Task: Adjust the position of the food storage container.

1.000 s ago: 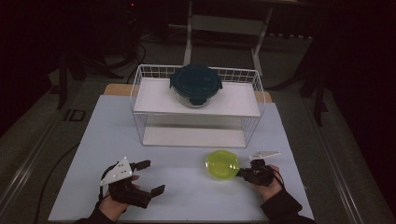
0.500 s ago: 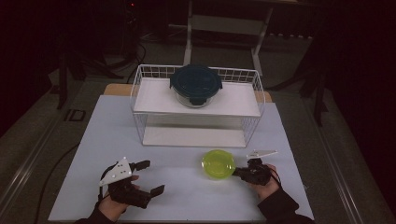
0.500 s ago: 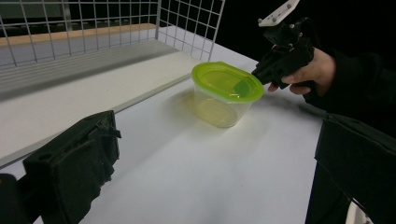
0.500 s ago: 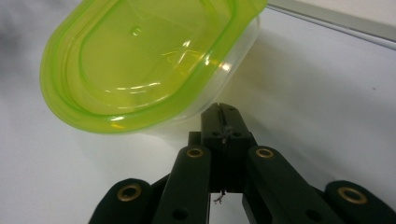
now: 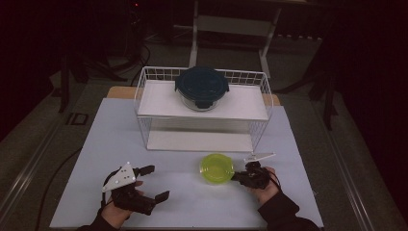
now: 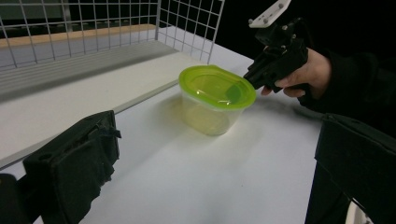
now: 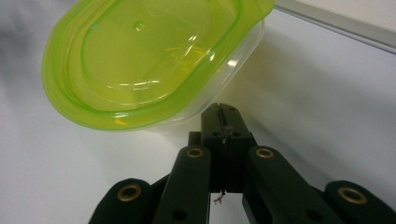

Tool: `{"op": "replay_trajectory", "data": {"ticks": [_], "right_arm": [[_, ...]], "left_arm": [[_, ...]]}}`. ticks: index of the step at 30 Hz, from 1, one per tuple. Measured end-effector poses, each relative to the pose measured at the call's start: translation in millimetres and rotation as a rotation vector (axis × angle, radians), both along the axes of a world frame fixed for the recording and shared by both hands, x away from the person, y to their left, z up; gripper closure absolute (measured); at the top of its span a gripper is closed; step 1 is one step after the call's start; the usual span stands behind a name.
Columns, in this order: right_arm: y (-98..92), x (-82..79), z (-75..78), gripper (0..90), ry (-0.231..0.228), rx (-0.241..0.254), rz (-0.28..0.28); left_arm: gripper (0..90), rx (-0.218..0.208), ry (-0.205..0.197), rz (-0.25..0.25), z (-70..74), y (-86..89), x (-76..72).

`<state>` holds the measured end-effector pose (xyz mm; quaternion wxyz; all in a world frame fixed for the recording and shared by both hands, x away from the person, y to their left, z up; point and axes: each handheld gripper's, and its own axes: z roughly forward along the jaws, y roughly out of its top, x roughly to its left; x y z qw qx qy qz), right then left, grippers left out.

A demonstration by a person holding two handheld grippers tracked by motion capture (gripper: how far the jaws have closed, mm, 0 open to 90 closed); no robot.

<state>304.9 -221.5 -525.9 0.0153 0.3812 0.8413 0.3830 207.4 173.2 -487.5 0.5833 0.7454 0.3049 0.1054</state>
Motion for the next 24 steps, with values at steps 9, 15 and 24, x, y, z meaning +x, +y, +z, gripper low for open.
{"op": "replay_trajectory", "data": {"ticks": [9, 15, 24], "right_arm": [[19.7, 5.3, -0.6, 90.0, -0.001, 0.0, 0.029], [19.6, 7.1, 2.3, 90.0, -0.01, -0.001, 0.023], [27.2, 9.1, 0.4, 90.0, -0.002, 0.005, 0.035]], "left_arm": [[0.0, -0.001, 0.001, -0.002, 0.1, 0.5, -0.1], [0.0, 0.001, 0.002, -0.005, -0.2, 0.5, 0.0], [0.0, 0.006, 0.001, -0.008, -0.9, -0.7, 0.9]]}}
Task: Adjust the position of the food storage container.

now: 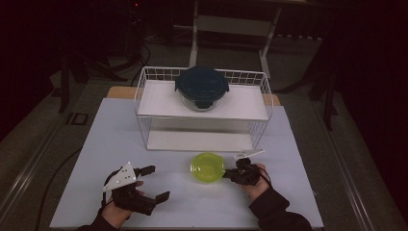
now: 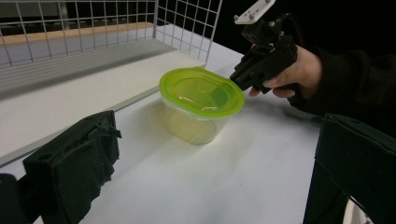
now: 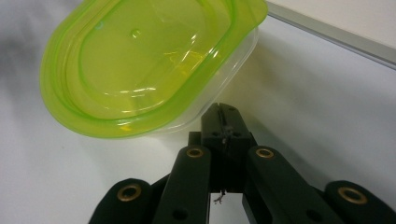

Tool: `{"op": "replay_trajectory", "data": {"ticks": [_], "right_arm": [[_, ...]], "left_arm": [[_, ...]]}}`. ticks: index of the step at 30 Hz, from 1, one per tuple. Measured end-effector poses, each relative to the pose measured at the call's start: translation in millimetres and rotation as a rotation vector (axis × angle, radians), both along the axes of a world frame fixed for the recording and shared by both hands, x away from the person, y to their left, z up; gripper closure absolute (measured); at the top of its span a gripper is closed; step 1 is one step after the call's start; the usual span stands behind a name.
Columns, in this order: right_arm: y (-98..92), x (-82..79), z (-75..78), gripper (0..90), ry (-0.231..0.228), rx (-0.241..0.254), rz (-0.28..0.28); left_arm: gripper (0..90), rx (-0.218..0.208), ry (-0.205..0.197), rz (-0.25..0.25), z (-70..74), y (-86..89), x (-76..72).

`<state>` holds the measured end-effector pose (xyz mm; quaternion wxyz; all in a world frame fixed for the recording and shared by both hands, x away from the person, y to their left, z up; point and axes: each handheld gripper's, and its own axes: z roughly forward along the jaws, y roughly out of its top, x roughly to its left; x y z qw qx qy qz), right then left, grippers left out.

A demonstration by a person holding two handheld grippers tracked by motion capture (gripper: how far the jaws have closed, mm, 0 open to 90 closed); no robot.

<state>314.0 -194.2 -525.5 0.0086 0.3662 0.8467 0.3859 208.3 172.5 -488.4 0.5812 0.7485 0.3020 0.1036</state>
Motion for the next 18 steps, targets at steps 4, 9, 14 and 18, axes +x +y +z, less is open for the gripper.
{"op": "replay_trajectory", "data": {"ticks": [4, 9, 14, 18], "right_arm": [[7.5, 1.3, 0.4, 90.0, 0.002, 0.002, 0.01], [18.3, 2.7, -0.5, 90.0, 0.005, -0.001, 0.027], [27.9, 4.7, -0.9, 90.0, 0.009, 0.002, 0.037], [36.3, 7.5, -0.5, 89.9, 0.009, 0.005, 0.05]], "left_arm": [[0.0, -0.004, 0.002, 0.002, -0.1, 1.4, 0.3], [0.0, -0.002, -0.001, -0.001, 0.1, 1.5, 0.1], [0.0, -0.001, 0.002, 0.001, -0.4, 2.2, 1.2], [0.0, -0.001, 0.0, 0.0, -0.2, 2.5, 0.8]]}}
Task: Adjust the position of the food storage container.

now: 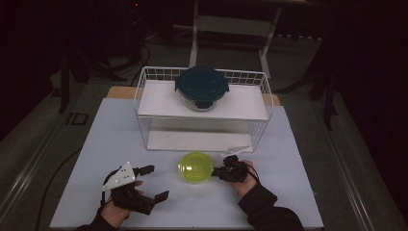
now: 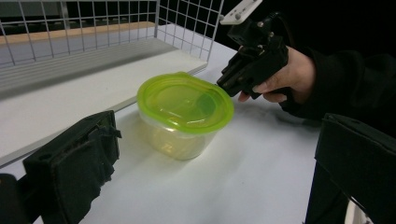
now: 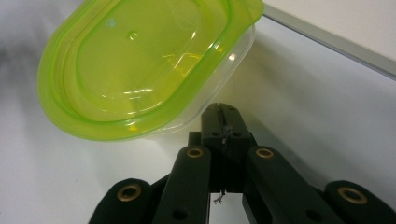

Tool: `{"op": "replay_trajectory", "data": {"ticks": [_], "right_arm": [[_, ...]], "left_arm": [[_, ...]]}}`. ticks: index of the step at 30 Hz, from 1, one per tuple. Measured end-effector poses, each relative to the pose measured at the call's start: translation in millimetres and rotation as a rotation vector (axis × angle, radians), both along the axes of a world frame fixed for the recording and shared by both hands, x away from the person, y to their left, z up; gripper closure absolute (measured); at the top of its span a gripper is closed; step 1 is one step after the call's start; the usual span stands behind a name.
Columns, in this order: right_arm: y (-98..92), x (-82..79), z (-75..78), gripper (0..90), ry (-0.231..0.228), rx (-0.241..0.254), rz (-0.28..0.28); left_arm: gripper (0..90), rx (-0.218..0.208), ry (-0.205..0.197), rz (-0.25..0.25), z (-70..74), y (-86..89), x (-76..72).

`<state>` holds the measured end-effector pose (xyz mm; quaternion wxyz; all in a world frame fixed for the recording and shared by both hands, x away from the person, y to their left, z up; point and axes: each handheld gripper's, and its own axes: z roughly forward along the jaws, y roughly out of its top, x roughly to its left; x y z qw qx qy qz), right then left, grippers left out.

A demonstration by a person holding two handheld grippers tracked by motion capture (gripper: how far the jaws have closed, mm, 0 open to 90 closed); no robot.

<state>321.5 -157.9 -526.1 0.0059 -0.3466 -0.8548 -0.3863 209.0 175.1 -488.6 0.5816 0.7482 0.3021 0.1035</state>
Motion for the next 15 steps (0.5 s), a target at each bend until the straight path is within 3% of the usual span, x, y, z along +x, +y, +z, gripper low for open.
{"op": "replay_trajectory", "data": {"ticks": [15], "right_arm": [[23.9, 2.3, -2.9, 89.8, 0.0, -0.007, 0.043]], "left_arm": [[0.0, 0.0, 0.0, 0.001, -0.5, 1.3, 0.8]]}}
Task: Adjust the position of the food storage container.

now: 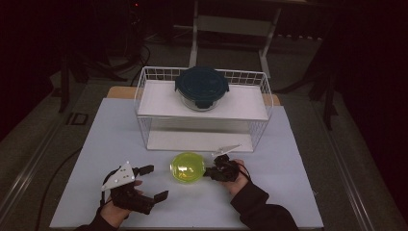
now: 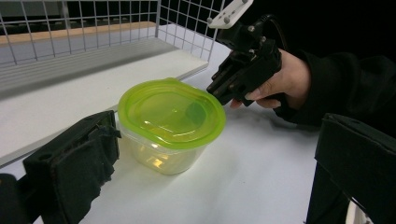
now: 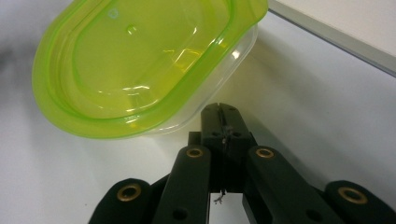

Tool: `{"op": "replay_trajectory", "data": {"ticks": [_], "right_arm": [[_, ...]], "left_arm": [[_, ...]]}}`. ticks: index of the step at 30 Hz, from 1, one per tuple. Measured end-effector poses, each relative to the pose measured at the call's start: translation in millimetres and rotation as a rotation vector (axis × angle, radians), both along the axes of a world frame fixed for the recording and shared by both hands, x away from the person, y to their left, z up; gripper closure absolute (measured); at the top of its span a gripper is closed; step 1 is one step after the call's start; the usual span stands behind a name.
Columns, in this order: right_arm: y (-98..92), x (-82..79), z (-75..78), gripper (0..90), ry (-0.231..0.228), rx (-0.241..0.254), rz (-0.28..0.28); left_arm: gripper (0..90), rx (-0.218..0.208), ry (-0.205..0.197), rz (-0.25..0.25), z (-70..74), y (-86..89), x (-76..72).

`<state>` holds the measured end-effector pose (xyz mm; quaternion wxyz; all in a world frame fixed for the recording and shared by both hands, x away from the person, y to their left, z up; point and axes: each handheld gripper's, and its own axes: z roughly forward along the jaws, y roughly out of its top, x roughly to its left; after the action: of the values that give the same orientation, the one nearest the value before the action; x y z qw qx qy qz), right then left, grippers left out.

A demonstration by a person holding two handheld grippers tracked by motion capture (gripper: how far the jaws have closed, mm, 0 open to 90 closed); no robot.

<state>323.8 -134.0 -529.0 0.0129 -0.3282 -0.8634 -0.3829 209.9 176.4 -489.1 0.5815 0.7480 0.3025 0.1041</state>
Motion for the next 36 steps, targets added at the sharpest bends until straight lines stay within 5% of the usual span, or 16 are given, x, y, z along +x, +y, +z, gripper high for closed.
{"op": "replay_trajectory", "data": {"ticks": [12, 19, 24, 29, 31, 36], "right_arm": [[-14.7, -8.2, 9.7, 78.8, -0.065, -0.043, 0.002], [-36.4, -17.3, 18.1, 64.4, -0.092, -0.05, -0.03], [-49.3, -21.4, 30.0, 44.1, -0.123, 0.01, -0.049], [-52.4, -24.8, 41.8, 18.3, -0.111, 0.101, -0.011], [-50.7, -25.7, 45.1, 13.8, -0.112, 0.128, 0.024], [-48.4, -23.0, 51.5, 19.1, -0.137, 0.18, 0.004]], "left_arm": [[0.0, 0.01, 0.003, -0.003, -0.7, -2.2, -0.4], [0.0, 0.014, -0.004, 0.008, 0.0, -2.0, -0.3], [0.0, 0.042, -0.012, 0.008, 1.8, -4.0, 0.2], [0.0, 0.061, -0.012, 0.026, 2.6, -5.0, 2.0], [0.0, 0.07, -0.011, 0.052, 2.1, -5.7, 2.3], [0.5, 0.071, 0.01, 0.088, 4.6, -3.6, 6.0]]}}
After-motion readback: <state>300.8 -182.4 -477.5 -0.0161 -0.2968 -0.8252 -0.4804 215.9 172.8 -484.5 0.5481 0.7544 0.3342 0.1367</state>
